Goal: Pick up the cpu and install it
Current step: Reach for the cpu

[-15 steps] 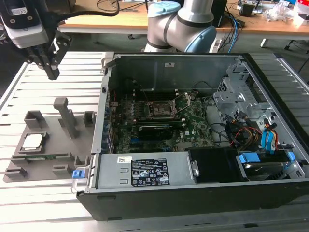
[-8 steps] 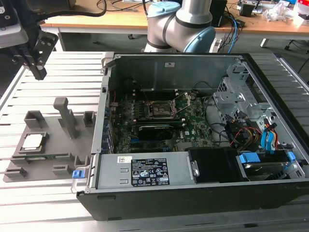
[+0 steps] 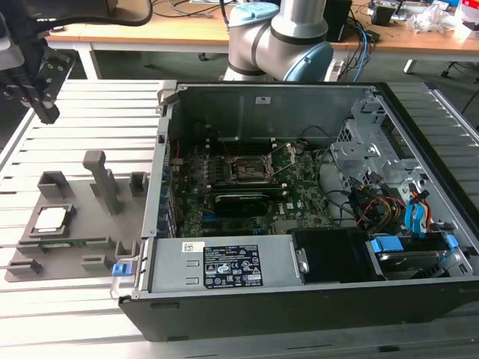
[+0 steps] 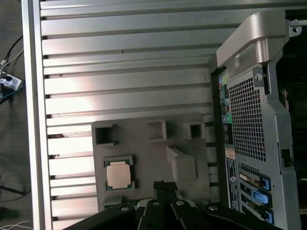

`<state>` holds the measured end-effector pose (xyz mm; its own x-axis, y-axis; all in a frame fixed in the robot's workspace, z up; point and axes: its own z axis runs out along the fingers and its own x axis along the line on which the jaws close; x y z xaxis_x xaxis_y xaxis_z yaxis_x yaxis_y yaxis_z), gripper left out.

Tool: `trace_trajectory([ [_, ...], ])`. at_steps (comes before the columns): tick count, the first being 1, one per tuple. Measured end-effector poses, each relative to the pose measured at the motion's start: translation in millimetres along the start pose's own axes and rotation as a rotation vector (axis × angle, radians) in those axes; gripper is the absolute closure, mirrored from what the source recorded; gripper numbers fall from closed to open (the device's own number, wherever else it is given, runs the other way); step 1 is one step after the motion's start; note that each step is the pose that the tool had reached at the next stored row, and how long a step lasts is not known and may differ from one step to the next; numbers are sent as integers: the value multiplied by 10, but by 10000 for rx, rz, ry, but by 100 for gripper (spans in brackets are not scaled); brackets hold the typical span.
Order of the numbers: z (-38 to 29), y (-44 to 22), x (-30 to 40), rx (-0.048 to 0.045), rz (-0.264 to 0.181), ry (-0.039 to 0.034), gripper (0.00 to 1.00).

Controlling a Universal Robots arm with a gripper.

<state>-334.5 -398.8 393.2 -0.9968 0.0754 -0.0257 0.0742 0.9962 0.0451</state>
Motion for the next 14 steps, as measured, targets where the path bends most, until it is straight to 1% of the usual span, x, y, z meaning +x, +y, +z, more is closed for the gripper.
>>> trace_trajectory([
  [2,-1,-3,39,0,-1,0,89],
  [4,-3,-9,117,-1,-2,-1,89],
  [6,-3,-11,145,0,-1,-1,89],
  [7,-5,-14,181,0,-1,0,89],
  [9,-6,-20,225,0,-1,-1,89],
  [10,-7,-27,260,0,-1,-1,89],
  [11,-9,-34,315,0,0,0,89],
  [12,-9,-37,354,0,-1,-1,89],
  [13,-11,-42,419,0,-2,0,89],
  [14,-12,-44,449,0,-1,0,89],
])
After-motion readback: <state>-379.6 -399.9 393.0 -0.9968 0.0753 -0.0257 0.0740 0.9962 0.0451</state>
